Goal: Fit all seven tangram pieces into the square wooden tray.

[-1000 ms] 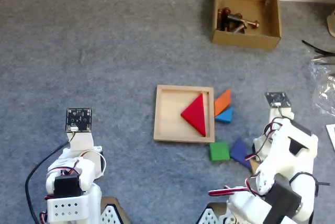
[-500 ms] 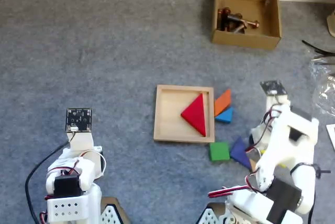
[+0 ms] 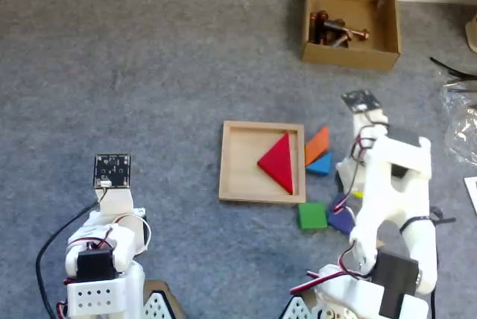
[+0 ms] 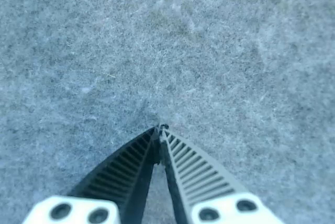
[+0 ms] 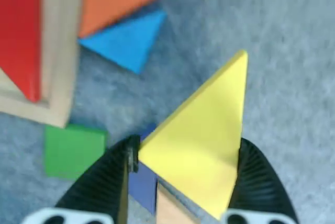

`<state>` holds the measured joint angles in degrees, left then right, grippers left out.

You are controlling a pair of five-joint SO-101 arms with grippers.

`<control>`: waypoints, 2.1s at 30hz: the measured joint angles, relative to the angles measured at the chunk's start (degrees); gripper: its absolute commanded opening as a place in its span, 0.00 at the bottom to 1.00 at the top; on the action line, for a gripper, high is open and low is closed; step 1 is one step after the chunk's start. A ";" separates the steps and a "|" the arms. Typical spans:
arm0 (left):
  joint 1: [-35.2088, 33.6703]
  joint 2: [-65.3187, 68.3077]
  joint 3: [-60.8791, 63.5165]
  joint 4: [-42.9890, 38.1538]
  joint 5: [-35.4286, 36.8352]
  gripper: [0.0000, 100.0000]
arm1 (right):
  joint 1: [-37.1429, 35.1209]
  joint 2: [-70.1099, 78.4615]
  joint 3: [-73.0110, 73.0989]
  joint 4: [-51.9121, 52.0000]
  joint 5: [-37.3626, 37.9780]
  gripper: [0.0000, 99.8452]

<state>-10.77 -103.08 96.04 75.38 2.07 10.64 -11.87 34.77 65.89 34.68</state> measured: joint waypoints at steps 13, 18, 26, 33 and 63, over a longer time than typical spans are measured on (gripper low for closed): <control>0.00 0.00 0.00 0.00 0.00 0.00 | -13.80 0.00 -16.62 9.41 -7.47 0.12; 0.00 0.00 0.00 0.00 0.00 0.00 | -18.29 0.00 -20.84 12.48 -8.00 0.12; 0.00 0.00 0.00 0.00 0.00 0.00 | -19.08 8.26 -29.45 16.09 -10.11 0.12; 0.00 0.00 0.00 0.00 0.00 0.00 | -19.87 23.56 -47.74 22.24 -10.11 0.12; 0.00 0.00 0.00 0.00 0.00 0.00 | -33.58 52.22 -73.23 28.66 25.85 0.12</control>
<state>-10.77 -103.08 96.04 75.38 2.07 -22.95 40.35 -38.46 94.55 60.53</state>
